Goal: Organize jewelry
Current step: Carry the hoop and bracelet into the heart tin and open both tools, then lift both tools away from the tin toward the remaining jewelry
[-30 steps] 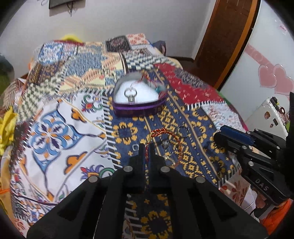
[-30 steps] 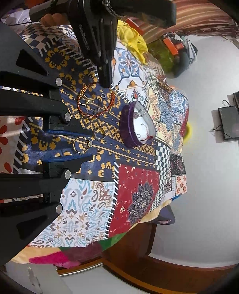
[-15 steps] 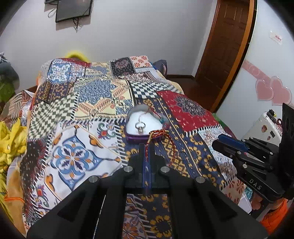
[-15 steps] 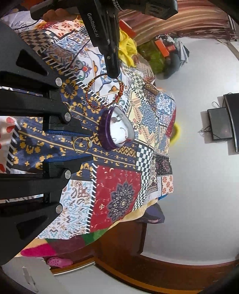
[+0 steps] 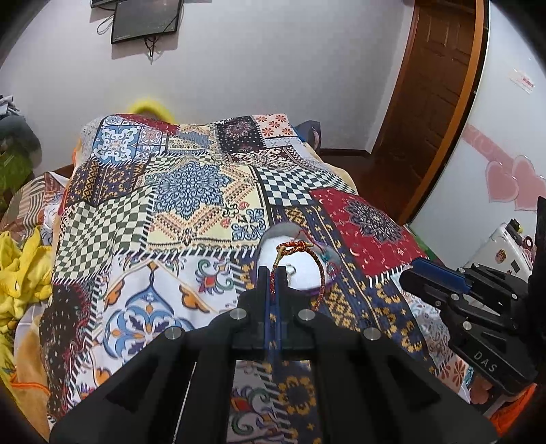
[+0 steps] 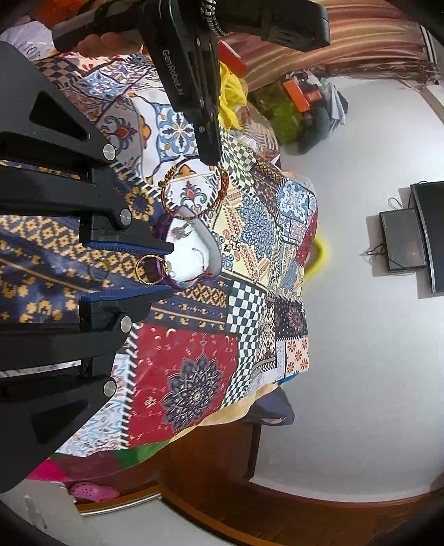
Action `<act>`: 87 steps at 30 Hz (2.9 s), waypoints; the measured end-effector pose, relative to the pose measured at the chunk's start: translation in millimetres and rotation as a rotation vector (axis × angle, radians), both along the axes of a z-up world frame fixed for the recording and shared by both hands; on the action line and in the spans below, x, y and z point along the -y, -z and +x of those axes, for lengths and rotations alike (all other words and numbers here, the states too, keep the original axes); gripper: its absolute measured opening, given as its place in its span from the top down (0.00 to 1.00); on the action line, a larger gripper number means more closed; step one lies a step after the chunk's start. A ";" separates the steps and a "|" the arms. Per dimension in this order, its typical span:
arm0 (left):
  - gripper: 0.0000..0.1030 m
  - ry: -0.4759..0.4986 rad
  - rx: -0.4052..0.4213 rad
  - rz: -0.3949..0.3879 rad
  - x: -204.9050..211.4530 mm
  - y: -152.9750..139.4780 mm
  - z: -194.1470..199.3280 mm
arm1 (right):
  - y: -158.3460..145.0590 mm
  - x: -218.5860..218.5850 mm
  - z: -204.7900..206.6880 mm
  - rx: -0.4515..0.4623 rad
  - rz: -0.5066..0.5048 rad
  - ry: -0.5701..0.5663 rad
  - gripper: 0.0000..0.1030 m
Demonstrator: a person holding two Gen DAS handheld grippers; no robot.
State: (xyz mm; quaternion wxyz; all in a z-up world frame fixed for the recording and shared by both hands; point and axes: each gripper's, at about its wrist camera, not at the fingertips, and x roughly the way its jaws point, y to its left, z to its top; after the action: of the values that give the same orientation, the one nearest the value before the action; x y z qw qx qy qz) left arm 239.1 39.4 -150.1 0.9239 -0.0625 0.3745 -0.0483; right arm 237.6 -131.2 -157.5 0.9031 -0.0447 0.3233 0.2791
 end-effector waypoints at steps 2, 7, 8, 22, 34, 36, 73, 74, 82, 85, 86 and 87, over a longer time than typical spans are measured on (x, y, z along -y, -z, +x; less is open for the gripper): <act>0.99 0.000 0.002 -0.004 -1.0 0.2 6.4 | -0.4 -2.6 5.0 -0.002 0.005 -0.002 0.84; 0.99 0.001 0.003 -0.006 -1.3 2.8 22.3 | 1.6 -10.3 19.2 -0.005 0.015 -0.004 0.84; 0.99 0.001 0.003 -0.006 -1.5 3.7 25.0 | 1.6 -10.9 19.6 -0.005 0.016 -0.005 0.84; 0.99 -0.002 -0.066 -0.024 -5.5 35.8 60.1 | 17.1 -30.5 56.3 -0.076 0.011 -0.055 0.84; 0.99 0.018 -0.114 -0.024 -6.6 53.1 70.1 | 41.7 -52.9 75.3 -0.149 -0.094 -0.103 0.84; 0.99 0.020 -0.106 -0.024 -6.5 52.0 69.1 | 43.9 -53.5 77.6 -0.160 -0.102 -0.102 0.84; 0.67 0.047 0.008 0.037 7.3 -16.1 -0.8 | -16.4 -13.7 27.9 -0.004 -0.097 -0.015 0.71; 0.67 0.047 0.007 0.036 8.0 -16.1 -3.7 | -16.6 -10.7 24.3 0.000 -0.098 -0.011 0.69; 0.66 0.072 -0.049 0.027 18.0 0.3 -20.0 | -8.9 8.9 10.9 -0.018 -0.095 0.016 0.60; 0.66 0.095 -0.086 0.017 25.4 13.4 -24.2 | 0.0 14.6 7.4 -0.042 -0.098 0.026 0.60; 0.66 0.101 -0.098 0.014 27.7 17.7 -25.4 | 1.8 15.6 5.4 -0.048 -0.099 0.028 0.60; 0.66 0.107 -0.110 0.010 30.0 22.3 -26.6 | 6.5 16.8 4.6 -0.061 -0.101 0.029 0.60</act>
State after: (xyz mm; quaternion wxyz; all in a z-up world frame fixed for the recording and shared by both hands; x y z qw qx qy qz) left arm 212.5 9.4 -172.4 0.8982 -0.0406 0.4278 -0.0921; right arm 242.1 -148.0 -164.0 0.8935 -0.0770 0.3648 0.2505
